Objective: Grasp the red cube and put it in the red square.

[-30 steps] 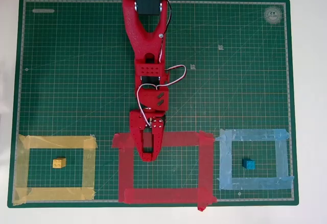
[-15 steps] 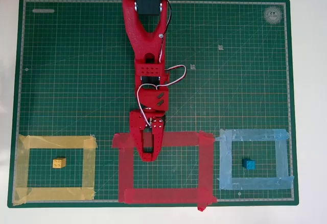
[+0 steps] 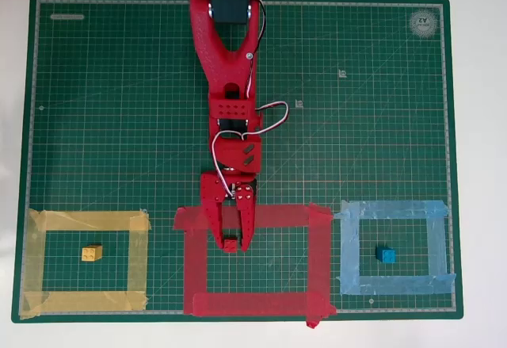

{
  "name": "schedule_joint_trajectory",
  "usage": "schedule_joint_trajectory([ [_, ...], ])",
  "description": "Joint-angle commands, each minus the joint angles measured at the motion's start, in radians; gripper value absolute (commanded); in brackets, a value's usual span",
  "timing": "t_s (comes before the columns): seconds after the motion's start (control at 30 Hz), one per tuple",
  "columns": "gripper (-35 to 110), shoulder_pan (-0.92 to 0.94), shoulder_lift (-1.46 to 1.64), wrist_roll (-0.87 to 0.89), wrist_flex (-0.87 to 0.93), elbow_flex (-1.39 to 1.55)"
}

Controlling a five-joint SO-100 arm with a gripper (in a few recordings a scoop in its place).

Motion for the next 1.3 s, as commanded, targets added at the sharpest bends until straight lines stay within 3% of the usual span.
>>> schedule_joint_trajectory([
  [0.0,18,0.017,0.109,-0.012,-0.017,-0.041],
  [0.3,20,0.028,0.480,-0.005,0.023,0.236],
  [0.5,20,0.046,0.848,-0.014,0.250,0.380],
  [0.7,14,0.084,1.315,-0.014,0.477,0.739],
  [0.77,0,0.107,1.465,-0.006,0.503,0.905],
  [1.13,0,0.021,2.008,0.084,0.557,1.595],
  [1.27,0,0.011,2.128,0.084,0.793,1.598],
])
